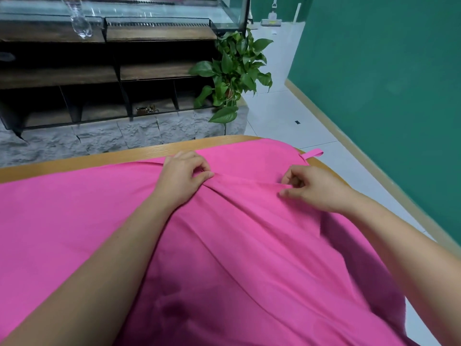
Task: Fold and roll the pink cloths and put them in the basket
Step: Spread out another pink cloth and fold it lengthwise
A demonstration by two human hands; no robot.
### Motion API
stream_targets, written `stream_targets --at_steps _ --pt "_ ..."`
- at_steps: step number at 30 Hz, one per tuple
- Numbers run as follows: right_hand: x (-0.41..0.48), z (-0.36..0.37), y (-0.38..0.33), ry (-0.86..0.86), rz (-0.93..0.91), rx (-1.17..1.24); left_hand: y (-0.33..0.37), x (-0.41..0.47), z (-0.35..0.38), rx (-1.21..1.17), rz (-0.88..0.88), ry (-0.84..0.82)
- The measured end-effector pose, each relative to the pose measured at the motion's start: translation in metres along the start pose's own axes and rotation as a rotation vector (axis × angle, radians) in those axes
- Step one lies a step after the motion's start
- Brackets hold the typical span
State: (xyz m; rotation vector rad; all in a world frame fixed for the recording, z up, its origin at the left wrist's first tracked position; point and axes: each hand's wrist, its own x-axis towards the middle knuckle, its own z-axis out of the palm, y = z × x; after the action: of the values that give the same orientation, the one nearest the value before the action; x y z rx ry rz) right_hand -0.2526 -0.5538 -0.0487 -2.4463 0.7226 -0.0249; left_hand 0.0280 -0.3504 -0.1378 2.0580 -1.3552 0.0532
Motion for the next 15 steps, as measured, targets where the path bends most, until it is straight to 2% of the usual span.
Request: stream_targets --at_steps 3,5,8,10,12,15 --pt "-0.006 -0.007 0.022 -0.142 0.063 -0.010 -0.001 0.002 0.001 0.009 0.007 -0.005" --pt "-0.007 -0.016 0.033 -0.119 0.104 0.044 0.000 0.003 0.002 0.019 0.011 -0.001" --pt "0.000 -0.025 0.039 0.156 0.141 0.131 0.000 0.005 0.002 0.003 0.016 0.000" --pt "0.007 -0.027 0.041 0.298 0.152 0.313 -0.001 0.006 0.001 -0.007 0.007 -0.009" --pt "0.012 -0.027 0.047 0.236 0.193 0.491 0.000 0.007 -0.001 -0.009 0.010 -0.023" --pt "0.011 -0.021 0.063 0.079 0.251 0.481 0.000 0.009 -0.004 -0.014 0.006 -0.051"
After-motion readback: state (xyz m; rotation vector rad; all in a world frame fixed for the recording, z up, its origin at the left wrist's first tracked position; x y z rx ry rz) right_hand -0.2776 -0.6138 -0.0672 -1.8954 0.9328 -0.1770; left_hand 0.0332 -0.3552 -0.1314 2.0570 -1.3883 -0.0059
